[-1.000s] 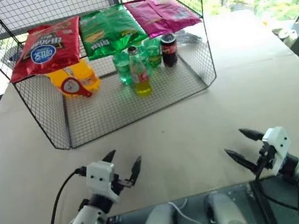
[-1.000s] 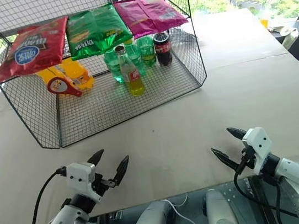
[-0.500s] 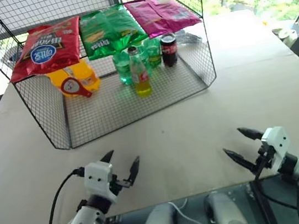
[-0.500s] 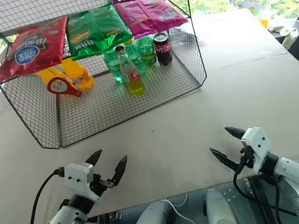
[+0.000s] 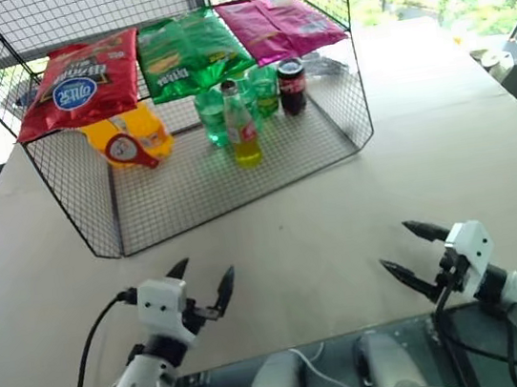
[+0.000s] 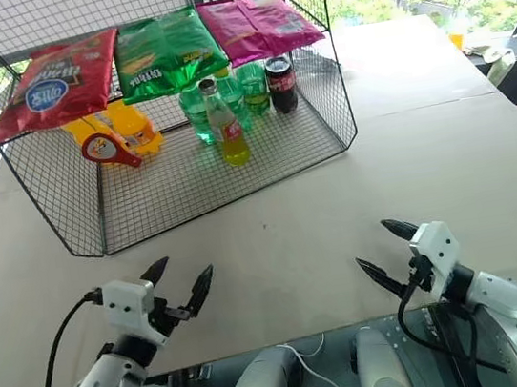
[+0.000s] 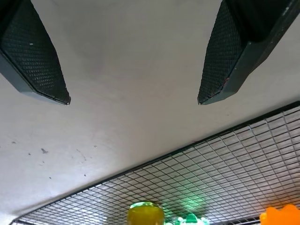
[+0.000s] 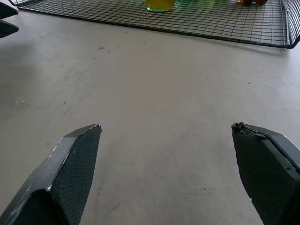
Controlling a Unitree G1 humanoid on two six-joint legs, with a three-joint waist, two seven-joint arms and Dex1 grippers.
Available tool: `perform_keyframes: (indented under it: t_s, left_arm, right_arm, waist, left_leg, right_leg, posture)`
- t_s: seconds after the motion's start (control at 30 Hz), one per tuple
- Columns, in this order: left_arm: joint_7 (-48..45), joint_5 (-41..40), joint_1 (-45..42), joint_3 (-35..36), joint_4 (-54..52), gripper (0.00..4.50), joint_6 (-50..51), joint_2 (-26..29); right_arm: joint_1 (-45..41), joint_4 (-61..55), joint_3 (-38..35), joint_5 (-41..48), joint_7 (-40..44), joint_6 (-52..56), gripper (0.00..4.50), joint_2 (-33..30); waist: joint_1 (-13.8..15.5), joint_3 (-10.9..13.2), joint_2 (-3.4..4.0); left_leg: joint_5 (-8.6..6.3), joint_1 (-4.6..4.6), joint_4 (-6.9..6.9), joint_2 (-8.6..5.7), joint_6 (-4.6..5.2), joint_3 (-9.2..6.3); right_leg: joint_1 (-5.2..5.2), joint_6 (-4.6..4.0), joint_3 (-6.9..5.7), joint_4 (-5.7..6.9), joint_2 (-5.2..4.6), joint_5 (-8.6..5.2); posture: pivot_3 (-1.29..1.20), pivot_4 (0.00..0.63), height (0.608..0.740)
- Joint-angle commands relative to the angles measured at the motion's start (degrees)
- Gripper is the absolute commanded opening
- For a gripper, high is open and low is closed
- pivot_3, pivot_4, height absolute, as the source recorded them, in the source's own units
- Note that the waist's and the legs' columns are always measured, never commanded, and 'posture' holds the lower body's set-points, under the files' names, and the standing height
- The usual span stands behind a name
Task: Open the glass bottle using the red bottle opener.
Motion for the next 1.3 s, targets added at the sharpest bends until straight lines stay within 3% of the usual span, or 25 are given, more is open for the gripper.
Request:
perform_keyframes:
  t_s: [0.03,0.43,0.9,1.13,1.2,1.3]
  left_arm:
    - [0.1,-4.06,-4.53,3.03,-1.37,4.5,0.48,0.49]
    - [16.26,2.48,-30.39,12.37,7.5,4.5,3.17,2.41]
    - [15.54,1.99,-45.02,11.4,22.58,4.5,4.9,3.96]
    - [13.39,-0.59,-47.39,11.98,28.19,4.5,4.68,3.62]
    - [12.7,-0.24,-47.68,11.75,28.98,3.99,3.28,4.14]
    - [11.88,0.07,-47.53,11.37,29.33,2.8,2.4,4.66]
  right_arm:
    - [-3.31,-5.04,2.0,1.22,-0.71,0.68,4.48,0.99]
    - [-16.82,-18.6,6.38,13.06,-5.57,13.73,4.48,4.07]
    - [-19.43,-16.75,6.01,11.82,-6.61,13.24,4.48,4.0]
    - [-18.61,-15.63,5.66,12.2,-4.72,12.79,4.48,3.16]
    - [-19.4,-15.78,4.75,14.74,-3.46,14.22,4.5,2.33]
    - [-20.45,-15.71,3.33,17.46,-1.7,14.72,4.5,1.18]
  waist:
    - [0.01,0.0,0.01]
    - [-0.11,-0.16,-0.21]
    - [-0.17,-0.21,-0.27]
    - [-0.16,-0.21,-0.28]
    - [-0.15,-0.21,-0.28]
    - [-0.15,-0.21,-0.28]
  left_leg:
    - [0.0,0.0,0.02,0.0,0.0,-0.01]
    - [0.07,-0.02,0.08,-0.01,-0.12,-0.08]
    - [0.07,-0.1,0.1,-0.05,-0.11,-0.04]
    - [0.07,-0.1,0.1,-0.05,-0.11,-0.03]
    - [0.07,-0.1,0.1,-0.05,-0.11,-0.03]
    - [0.07,-0.1,0.1,-0.05,-0.11,-0.03]
  right_leg:
    - [0.0,-0.01,-0.01,0.02,0.0,0.01]
    - [-0.13,-0.25,-0.07,0.06,0.17,0.19]
    - [-0.28,-0.25,-0.02,0.11,0.2,0.2]
    - [-0.3,-0.25,0.01,0.12,0.18,0.2]
    - [-0.3,-0.25,0.0,0.12,0.18,0.2]
    - [-0.29,-0.25,0.01,0.12,0.17,0.2]
  posture:
    - [0.0,0.15,0.74]
    - [0.0,0.15,0.74]
    - [0.0,0.15,0.74]
    - [0.0,0.15,0.74]
    - [0.0,0.15,0.74]
    - [0.0,0.15,0.74]
